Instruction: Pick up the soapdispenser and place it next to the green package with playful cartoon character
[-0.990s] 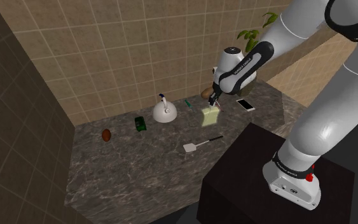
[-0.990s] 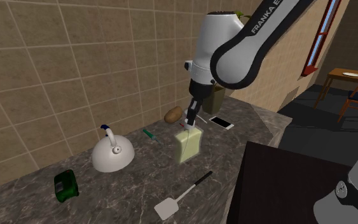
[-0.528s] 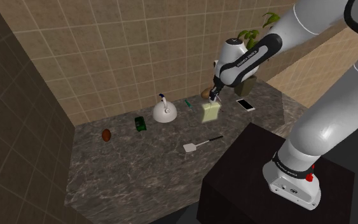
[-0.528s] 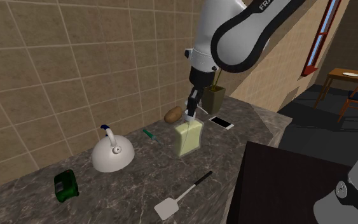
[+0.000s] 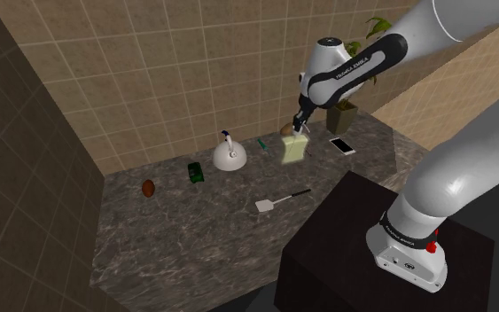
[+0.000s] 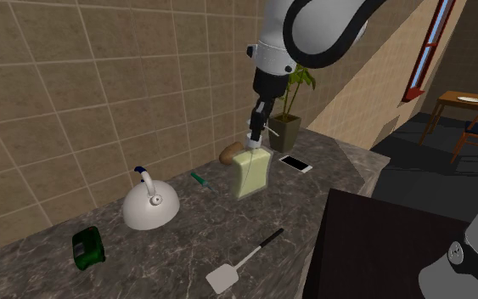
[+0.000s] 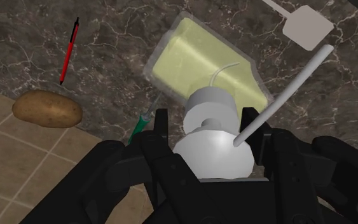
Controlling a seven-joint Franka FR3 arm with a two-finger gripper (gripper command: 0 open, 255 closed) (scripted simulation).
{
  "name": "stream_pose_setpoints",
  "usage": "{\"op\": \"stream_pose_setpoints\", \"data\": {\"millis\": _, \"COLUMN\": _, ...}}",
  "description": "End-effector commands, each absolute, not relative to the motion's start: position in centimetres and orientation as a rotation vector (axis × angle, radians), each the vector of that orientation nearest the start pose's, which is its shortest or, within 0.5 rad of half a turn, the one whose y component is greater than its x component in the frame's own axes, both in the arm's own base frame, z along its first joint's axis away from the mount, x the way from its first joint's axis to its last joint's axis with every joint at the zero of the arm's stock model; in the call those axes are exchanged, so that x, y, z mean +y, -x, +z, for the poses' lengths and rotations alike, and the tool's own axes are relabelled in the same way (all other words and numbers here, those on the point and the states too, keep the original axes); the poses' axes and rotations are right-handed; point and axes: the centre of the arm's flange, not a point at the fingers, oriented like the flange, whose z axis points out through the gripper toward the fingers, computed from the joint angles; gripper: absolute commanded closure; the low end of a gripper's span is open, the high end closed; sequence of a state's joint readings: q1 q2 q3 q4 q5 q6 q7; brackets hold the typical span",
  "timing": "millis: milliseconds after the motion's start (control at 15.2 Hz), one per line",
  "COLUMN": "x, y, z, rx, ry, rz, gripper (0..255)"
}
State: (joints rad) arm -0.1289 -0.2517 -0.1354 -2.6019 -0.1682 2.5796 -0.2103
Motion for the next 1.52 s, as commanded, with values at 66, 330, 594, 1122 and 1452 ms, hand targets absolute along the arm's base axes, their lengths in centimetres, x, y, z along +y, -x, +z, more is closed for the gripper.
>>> {"op": "stream_pose_setpoints", "data": {"millis": 66, "x": -11.2, "y": -42.7, "z": 37.9, "rx": -0.128, "ry": 3.245, "rz": -0.335, "gripper": 255}}
{"op": "stream_pose_setpoints", "data": {"millis": 330, "x": -11.2, "y": -42.7, "z": 40.0, "rx": -0.128, "ry": 3.245, "rz": -0.335, "gripper": 255}}
{"op": "stream_pose_setpoints", "data": {"millis": 594, "x": -11.2, "y": -42.7, "z": 42.1, "rx": -0.128, "ry": 3.245, "rz": -0.335, "gripper": 255}}
{"op": "stream_pose_setpoints", "data": {"millis": 1122, "x": -11.2, "y": -42.7, "z": 46.3, "rx": -0.128, "ry": 3.245, "rz": -0.335, "gripper": 255}}
{"op": "stream_pose_setpoints", "data": {"millis": 1452, "x": -11.2, "y": -42.7, "z": 48.9, "rx": -0.128, "ry": 3.245, "rz": -0.335, "gripper": 255}}
